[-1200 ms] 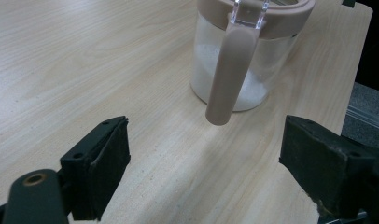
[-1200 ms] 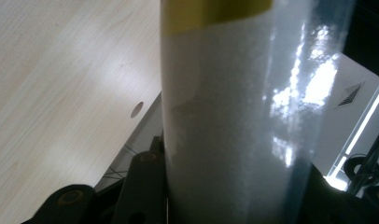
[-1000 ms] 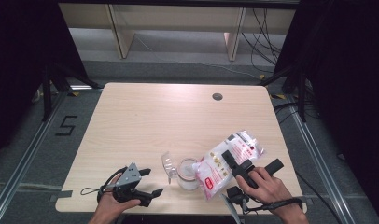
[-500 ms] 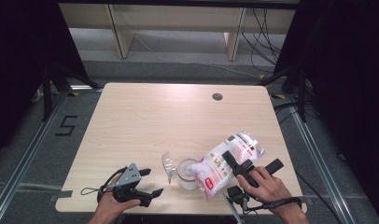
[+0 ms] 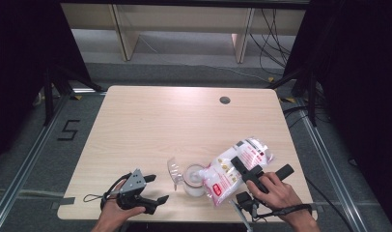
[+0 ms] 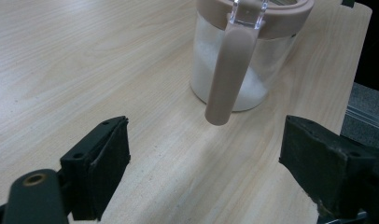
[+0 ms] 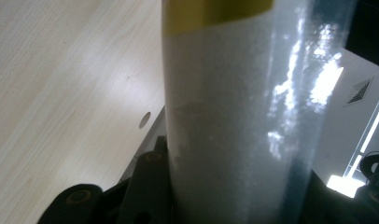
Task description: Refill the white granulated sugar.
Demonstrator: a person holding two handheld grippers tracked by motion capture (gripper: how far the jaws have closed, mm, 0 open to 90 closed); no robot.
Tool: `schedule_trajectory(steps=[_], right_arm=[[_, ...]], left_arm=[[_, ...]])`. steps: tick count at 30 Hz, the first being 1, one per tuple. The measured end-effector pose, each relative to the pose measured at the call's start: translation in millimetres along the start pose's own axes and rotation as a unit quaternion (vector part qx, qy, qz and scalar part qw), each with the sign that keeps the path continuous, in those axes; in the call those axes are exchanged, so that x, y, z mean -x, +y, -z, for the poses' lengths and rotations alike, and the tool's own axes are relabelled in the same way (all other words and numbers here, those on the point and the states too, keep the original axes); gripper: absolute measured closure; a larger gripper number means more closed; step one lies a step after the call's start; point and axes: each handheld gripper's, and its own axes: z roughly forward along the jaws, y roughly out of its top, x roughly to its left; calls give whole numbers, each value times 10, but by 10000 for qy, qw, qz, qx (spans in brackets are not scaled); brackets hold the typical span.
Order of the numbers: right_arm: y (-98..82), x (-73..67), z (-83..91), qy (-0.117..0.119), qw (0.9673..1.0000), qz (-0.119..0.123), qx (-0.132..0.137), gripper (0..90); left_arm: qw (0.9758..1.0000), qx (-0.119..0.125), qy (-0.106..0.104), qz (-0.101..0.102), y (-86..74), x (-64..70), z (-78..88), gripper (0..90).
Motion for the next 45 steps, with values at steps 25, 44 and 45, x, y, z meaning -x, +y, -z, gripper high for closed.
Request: schedule_trajectory(steps=[25,44,45], right_arm=[[4,38,28,-43,9998,169,-38,712],[-3,35,28,-6,9999,139,-28,721],[-3,34,27,-15,9999,150,-25,722]], left_arm=[[9999,-97,62,-47,-1,-7,9,155],[10000,14,-12,61,-4,7,-2,155],[10000,-37,0,10,-2,-2,3,155]])
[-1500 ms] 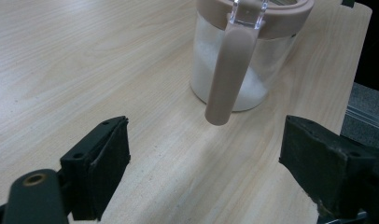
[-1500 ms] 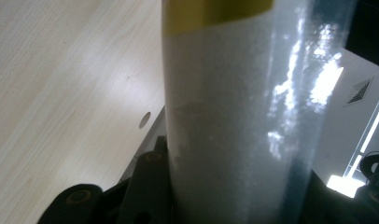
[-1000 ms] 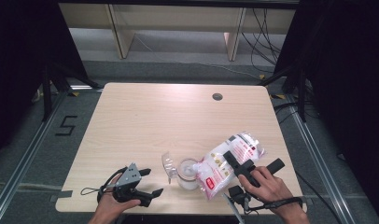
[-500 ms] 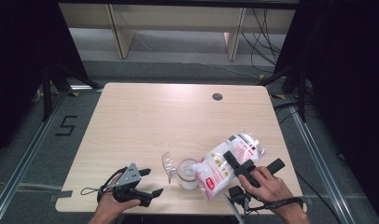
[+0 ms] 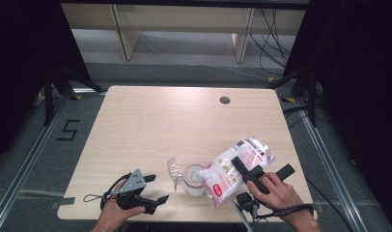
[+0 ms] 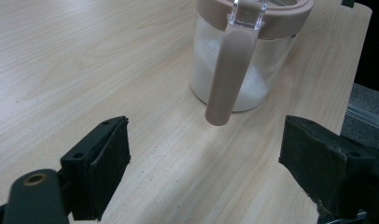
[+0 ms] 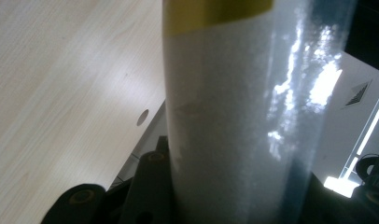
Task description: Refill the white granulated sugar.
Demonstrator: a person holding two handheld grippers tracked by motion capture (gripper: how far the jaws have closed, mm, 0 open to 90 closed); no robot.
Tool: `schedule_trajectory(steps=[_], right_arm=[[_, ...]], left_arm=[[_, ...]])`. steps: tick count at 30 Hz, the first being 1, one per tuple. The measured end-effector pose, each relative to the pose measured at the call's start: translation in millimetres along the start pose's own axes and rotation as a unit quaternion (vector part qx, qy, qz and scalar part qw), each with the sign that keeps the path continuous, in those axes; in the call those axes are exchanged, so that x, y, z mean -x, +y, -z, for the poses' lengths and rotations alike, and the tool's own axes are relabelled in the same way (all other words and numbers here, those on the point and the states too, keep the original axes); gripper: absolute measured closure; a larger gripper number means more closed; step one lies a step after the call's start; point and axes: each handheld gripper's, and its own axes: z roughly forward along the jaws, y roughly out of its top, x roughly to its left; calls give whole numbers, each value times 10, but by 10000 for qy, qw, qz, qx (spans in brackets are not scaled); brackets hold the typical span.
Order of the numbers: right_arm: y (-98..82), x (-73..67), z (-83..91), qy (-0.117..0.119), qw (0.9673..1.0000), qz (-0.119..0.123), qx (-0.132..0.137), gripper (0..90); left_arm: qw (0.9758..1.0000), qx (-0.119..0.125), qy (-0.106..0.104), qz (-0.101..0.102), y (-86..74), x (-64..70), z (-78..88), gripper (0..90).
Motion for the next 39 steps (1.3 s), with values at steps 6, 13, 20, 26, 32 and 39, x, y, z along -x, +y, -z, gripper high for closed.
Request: schedule_trajectory(steps=[6,13,20,26,32,39], right_arm=[[-1,-2,3,-4,10000,-8,2,724],[-2,0,5,6,10000,-28,3,727],[-6,-2,4,15,10000,-46,16,729],[-13,7,9,-3,10000,-42,22,730],[-14,-1,7,30,10000,-62,15,731],[-9,-3,0,44,9999,-86,46,733]], left_arm=[[10000,38,-9,33,-1,7,-3,155],[10000,26,-1,16,0,5,-2,155],[10000,41,-15,31,0,6,-2,155],[10000,27,-3,18,0,5,-2,155],[10000,27,-2,21,-1,5,-3,155],[10000,26,8,22,-1,7,-3,155]])
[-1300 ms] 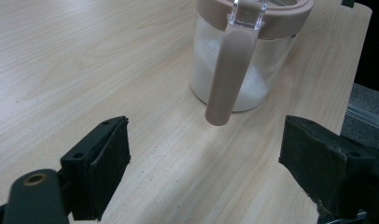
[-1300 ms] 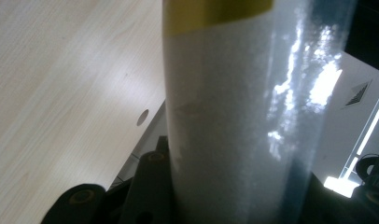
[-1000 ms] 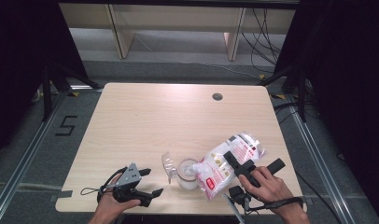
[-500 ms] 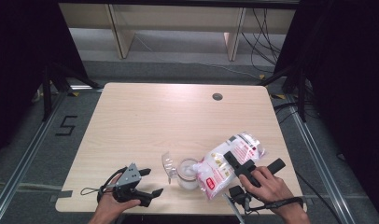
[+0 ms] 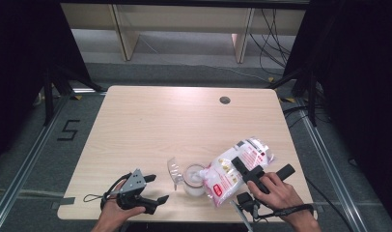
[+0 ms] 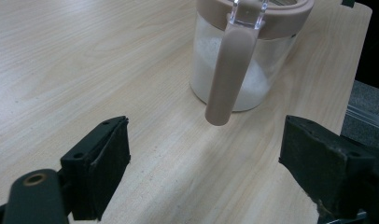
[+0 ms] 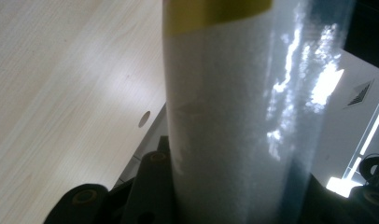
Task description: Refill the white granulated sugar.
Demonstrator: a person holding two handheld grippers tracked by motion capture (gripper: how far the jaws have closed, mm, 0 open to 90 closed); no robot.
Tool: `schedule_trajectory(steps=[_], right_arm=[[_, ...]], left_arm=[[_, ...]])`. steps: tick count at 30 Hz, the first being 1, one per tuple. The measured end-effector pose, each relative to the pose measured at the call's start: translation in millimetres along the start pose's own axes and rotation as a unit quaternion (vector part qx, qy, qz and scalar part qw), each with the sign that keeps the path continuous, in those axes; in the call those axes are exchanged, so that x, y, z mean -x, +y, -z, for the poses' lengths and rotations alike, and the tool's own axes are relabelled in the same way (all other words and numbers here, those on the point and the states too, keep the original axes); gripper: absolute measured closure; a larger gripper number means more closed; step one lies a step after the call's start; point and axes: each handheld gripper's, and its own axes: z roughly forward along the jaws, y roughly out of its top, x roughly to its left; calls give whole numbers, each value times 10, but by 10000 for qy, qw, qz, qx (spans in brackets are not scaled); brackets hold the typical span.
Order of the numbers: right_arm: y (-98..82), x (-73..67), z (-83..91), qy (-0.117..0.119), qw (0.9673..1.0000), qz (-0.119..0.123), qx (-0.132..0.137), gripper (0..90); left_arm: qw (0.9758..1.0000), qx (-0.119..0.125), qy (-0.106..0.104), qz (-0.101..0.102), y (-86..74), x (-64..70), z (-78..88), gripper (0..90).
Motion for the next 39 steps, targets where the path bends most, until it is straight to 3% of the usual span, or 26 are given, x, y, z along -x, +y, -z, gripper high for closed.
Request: schedule_trajectory(steps=[4,7,8,10,39], right_arm=[[0,-3,2,-1,10000,0,-8,733],[-6,2,7,-4,10000,26,-18,734],[-7,2,8,-10,10000,22,-23,734],[-7,3,8,-10,10000,31,-28,734],[-9,2,14,3,10000,12,-30,737]], left_arm=[[9999,-83,53,-79,3,-12,8,155],[10000,-9,10,-2,1,0,0,155],[9999,-109,58,-107,4,-16,9,155],[10000,1,-5,-2,0,-1,-2,155],[10000,15,-17,8,1,0,0,155]])
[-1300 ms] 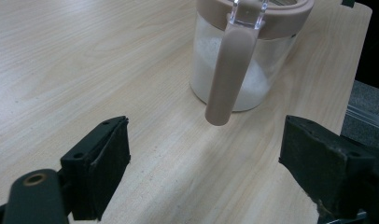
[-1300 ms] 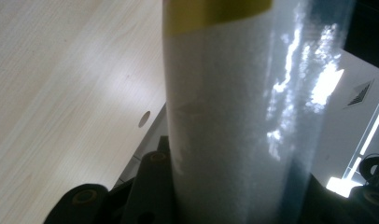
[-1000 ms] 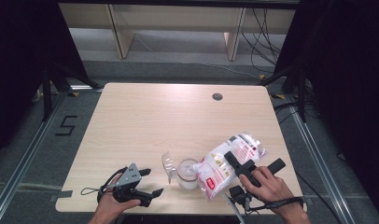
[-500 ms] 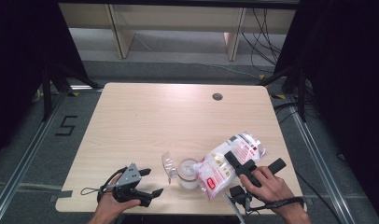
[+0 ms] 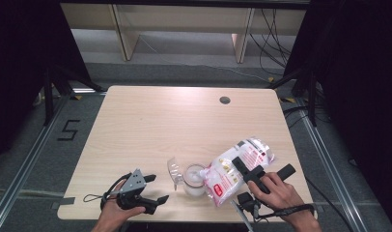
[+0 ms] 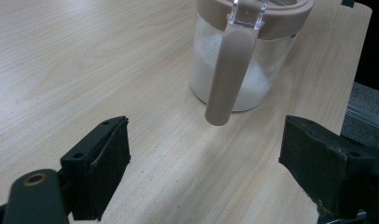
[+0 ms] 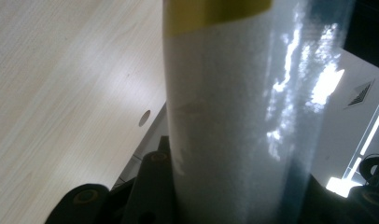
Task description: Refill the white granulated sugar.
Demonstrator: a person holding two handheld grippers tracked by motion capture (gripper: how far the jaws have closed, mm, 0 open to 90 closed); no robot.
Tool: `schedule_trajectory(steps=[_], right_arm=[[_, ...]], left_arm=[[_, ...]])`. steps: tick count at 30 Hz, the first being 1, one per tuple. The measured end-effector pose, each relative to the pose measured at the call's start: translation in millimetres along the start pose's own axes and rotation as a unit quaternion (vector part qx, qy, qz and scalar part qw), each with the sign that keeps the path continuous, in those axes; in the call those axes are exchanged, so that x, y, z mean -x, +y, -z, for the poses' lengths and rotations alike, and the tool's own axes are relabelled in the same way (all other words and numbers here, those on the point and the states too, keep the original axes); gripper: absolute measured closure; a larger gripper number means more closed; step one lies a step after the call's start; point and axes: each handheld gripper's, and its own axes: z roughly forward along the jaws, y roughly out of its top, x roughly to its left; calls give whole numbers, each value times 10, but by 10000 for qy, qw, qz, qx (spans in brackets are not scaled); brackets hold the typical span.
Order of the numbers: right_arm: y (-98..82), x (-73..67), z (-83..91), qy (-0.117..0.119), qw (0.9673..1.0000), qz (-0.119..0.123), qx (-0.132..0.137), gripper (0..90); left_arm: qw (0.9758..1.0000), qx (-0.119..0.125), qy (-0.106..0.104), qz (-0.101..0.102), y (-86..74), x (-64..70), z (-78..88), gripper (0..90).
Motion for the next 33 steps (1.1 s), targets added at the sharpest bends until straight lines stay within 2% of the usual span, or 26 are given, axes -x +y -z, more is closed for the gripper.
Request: schedule_trajectory(steps=[33], right_arm=[[-9,13,7,53,10000,40,-13,739]], left_arm=[[10000,-25,19,-25,-1,-4,0,156]])
